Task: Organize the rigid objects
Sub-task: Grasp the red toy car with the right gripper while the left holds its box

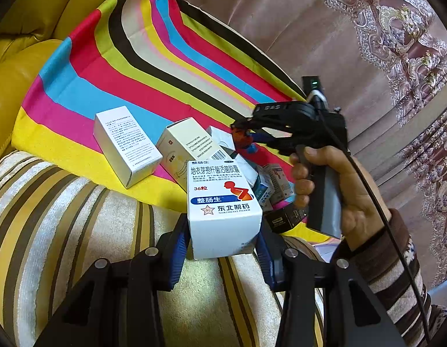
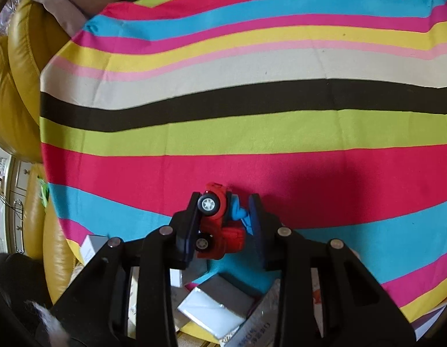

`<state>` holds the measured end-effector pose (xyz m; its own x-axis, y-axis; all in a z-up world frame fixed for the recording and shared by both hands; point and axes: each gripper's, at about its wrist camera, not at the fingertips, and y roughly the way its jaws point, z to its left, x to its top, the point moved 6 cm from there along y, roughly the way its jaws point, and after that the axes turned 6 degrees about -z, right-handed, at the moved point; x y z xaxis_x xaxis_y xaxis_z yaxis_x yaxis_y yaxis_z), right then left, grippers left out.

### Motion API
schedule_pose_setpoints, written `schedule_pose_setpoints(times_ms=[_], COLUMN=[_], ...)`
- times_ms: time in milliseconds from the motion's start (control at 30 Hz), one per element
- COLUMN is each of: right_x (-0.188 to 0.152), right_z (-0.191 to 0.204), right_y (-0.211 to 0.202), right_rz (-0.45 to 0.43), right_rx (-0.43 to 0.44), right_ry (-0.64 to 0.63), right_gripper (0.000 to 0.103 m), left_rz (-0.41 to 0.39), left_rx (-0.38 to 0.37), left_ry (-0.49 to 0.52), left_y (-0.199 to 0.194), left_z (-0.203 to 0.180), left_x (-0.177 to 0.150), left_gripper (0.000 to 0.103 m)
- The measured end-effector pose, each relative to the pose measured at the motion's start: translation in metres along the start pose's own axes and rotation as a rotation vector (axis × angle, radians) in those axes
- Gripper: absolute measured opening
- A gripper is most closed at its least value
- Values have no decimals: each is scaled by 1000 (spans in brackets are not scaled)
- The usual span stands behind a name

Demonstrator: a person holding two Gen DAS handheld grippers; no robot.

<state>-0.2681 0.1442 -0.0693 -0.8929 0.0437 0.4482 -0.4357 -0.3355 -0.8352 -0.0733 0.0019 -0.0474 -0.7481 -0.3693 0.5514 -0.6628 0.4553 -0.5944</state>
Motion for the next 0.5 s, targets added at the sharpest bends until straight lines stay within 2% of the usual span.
schedule_pose_setpoints(times_ms=[267, 500], right_x=[-8, -49], right_z=[-2, -28], right_y=[-50, -110], right_rz=[-97, -163], right_rx=[6, 6], right_ry=[-20, -17], right_gripper=[37, 37], left_rz=[-7, -14], left_rx=[12, 19], left_ry=[24, 83], left_y=[-2, -8], left_z=[-6, -23], left_x=[-1, -4], left_gripper=[44, 44])
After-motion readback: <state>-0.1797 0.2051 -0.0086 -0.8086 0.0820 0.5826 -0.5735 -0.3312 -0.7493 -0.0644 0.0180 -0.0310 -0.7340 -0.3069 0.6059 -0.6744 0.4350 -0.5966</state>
